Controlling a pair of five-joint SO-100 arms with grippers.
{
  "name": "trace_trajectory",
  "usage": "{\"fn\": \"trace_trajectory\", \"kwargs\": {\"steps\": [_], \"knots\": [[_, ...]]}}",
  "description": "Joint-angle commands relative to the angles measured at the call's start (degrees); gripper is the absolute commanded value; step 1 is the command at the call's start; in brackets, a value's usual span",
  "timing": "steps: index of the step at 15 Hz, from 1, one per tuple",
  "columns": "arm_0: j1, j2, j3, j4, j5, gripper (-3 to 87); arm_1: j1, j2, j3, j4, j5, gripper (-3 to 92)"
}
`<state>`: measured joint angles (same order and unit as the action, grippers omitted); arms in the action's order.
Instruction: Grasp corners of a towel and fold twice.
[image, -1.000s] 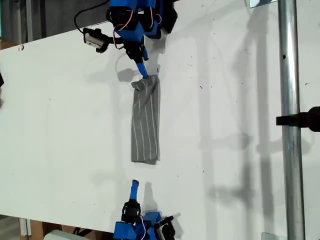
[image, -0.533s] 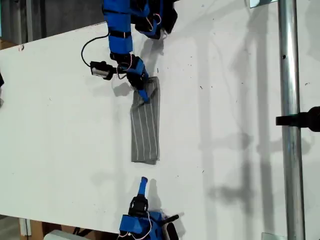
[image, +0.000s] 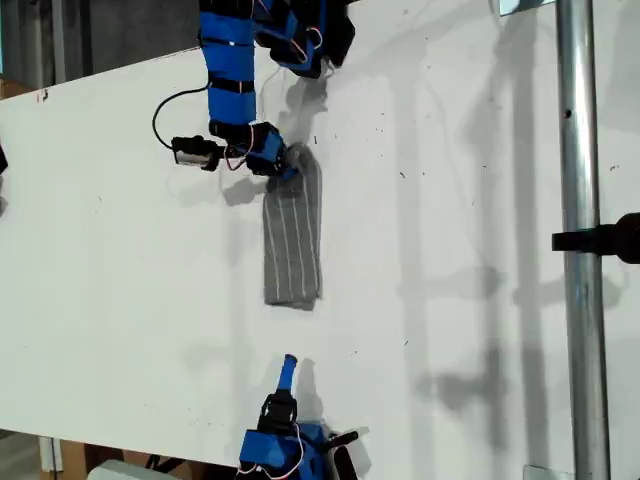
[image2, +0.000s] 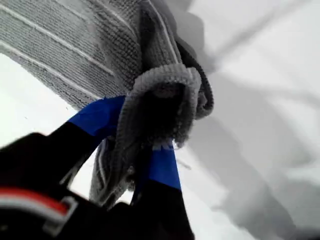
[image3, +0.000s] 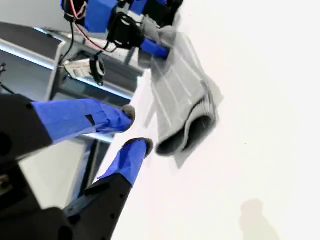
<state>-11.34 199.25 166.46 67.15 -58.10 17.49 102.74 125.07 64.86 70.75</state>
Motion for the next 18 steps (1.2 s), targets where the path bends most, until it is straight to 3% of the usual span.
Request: {"fn": "trace_trajectory", "kwargs": {"steps": [1,2,3,6,10,11,12,14,15,16,18], "knots": [[0.8,0.3,-1.6,-0.4,-0.3,8.4,-2.2,6.9,-4.5,27.3,0.4,-0.2],[1.0,0.3,-1.1,-0.7,-0.3,8.6,-4.0,7.8,-5.9,33.0,1.5,-0.2],[1.1,0.3,-0.7,-1.1,-0.4,8.7,-5.5,7.8,-9.6,33.3,2.1,-0.2],[1.7,0.3,-0.8,-1.7,-0.4,8.9,-8.2,6.7,-14.2,3.5,-3.6,-0.2],[1.9,0.3,-0.5,-1.1,-0.7,9.6,-9.1,0.8,-14.2,-21.1,-4.3,1.4],[1.9,0.3,-0.5,-1.1,-0.7,9.8,-8.8,2.0,-13.3,-24.3,-6.1,40.1],[2.2,0.3,-0.5,-0.8,-0.7,9.9,-8.5,6.9,-10.5,-28.4,-9.6,53.6],[2.3,0.3,-0.2,-0.4,-0.8,10.3,-7.6,25.1,1.9,-41.2,-16.1,53.6],[2.3,0.3,0.2,-0.6,-0.9,10.4,-5.4,36.2,9.1,-43.3,-16.2,53.6],[2.1,0.3,0.7,-1.1,-0.9,10.6,-2.5,44.6,12.4,-37.4,-15.4,53.6],[1.3,0.3,2.8,-1.8,-3.2,13.1,2.5,58.0,16.3,-13.3,-5.2,53.5]]}}
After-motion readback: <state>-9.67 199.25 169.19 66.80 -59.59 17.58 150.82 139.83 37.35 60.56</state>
